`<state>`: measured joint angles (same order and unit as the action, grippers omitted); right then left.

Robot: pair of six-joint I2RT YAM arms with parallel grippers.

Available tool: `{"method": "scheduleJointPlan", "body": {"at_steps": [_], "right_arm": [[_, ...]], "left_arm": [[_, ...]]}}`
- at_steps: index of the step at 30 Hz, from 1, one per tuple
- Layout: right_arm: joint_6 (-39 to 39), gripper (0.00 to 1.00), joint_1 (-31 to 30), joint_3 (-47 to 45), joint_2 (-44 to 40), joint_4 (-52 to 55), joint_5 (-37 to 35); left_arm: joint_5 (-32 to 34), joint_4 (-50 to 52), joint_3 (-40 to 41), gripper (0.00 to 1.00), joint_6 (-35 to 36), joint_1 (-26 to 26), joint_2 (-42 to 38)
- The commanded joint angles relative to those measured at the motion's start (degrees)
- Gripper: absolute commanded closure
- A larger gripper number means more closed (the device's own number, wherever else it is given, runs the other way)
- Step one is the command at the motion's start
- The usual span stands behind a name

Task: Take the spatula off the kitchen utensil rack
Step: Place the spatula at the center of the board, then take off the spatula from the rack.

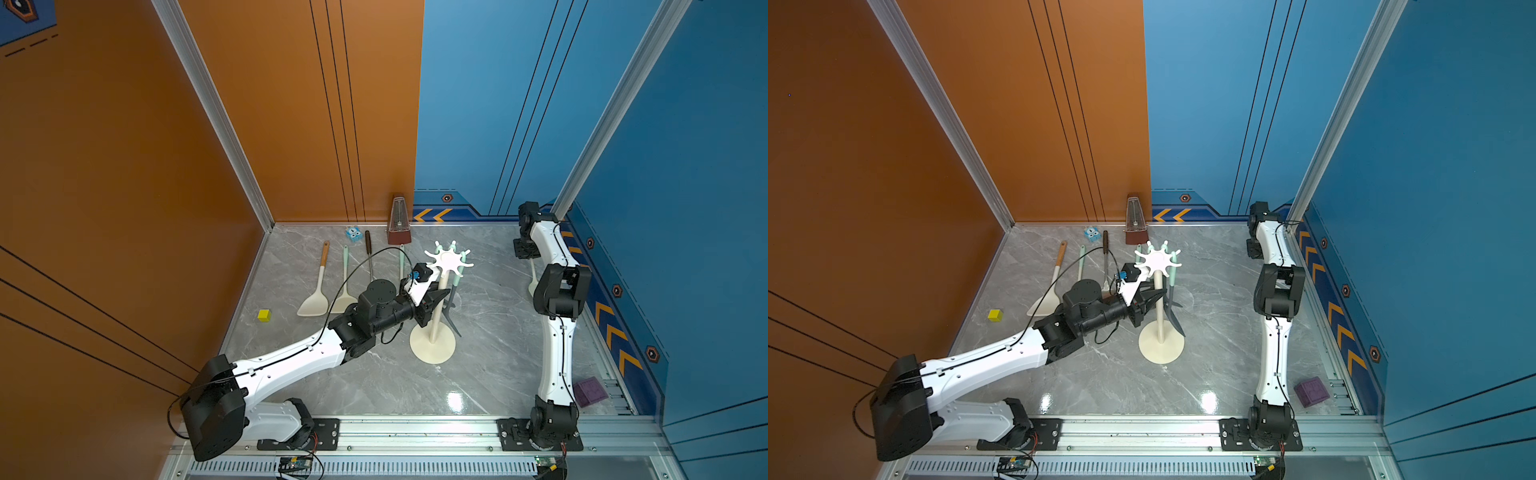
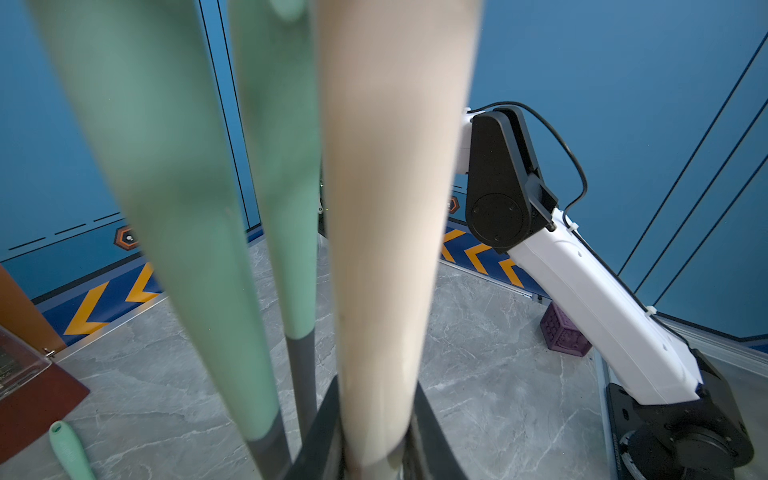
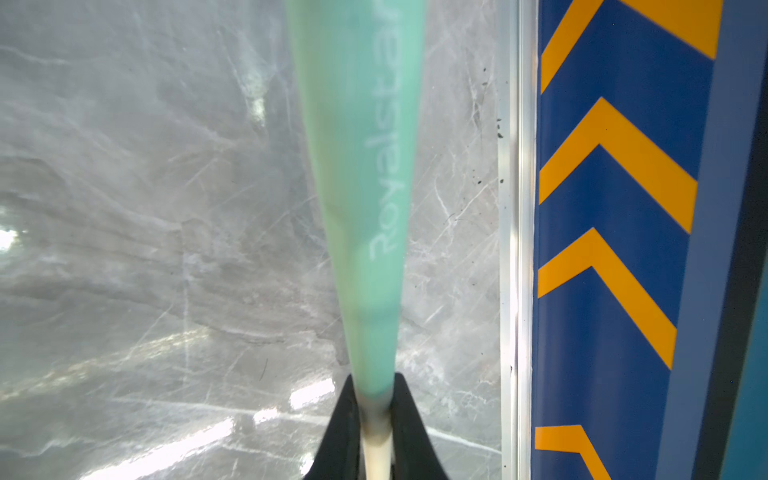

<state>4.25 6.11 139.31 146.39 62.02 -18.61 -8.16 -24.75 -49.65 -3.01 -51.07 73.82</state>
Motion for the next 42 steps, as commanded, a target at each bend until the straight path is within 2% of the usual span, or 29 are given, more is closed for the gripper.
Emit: {"method": "scheduleJointPlan", "body": {"at_steps": [1,6,13,18,21,24,27,31,36,39,42], "right_arm": [[-2.3,0.85,-0.7,1.9,0.9,4.2,1.5],[-2.9,0.81,-0.7,2.0,1.6,4.8,1.6],[-3.6,0.81,-0.7,2.6,1.9,5.0,1.3],[-4.5,0.81,-1.6,1.3,-3.2,5.2,1.2],[-5.5,0.8,-2.5,-2.0,-9.8,4.8,5.0],[-6.3,0.74,-4.1,-10.4,-19.7,0.1,12.4],[-9.4,0.66,-5.5,-25.6,-33.1,-12.1,22.4],[-12.9,0.62,-7.2,-46.4,-49.1,-30.2,36.6],[-14.8,0.56,-9.1,-64.9,-63.6,-46.2,51.0],[-15.9,0.53,-8.9,-73.0,-70.1,-52.9,57.3],[-15.8,0.52,-8.7,-77.0,-74.7,-53.2,59.4]], "left_arm": [[-1.0,4.3,2.1,0.99,-0.5,0.2,0.0],[-1.1,4.3,2.0,0.99,-0.4,0.2,0.0],[-1.1,4.3,2.1,0.99,-0.6,0.2,-0.2],[-2.7,4.3,2.8,0.99,-0.7,0.6,-1.0],[-3.4,4.3,3.3,0.92,-1.0,0.9,-1.8],[-4.4,4.3,3.9,0.89,-1.2,1.3,-2.3],[-4.8,4.3,4.3,0.85,-1.7,1.7,-2.5],[-4.8,4.3,5.0,0.75,-2.4,2.4,-3.1],[-5.4,4.3,4.9,0.73,-2.7,3.1,-2.8],[-5.8,4.3,4.3,0.71,-2.8,3.1,-2.4],[-6.5,4.3,3.6,0.71,-2.8,3.1,-1.5]]}}
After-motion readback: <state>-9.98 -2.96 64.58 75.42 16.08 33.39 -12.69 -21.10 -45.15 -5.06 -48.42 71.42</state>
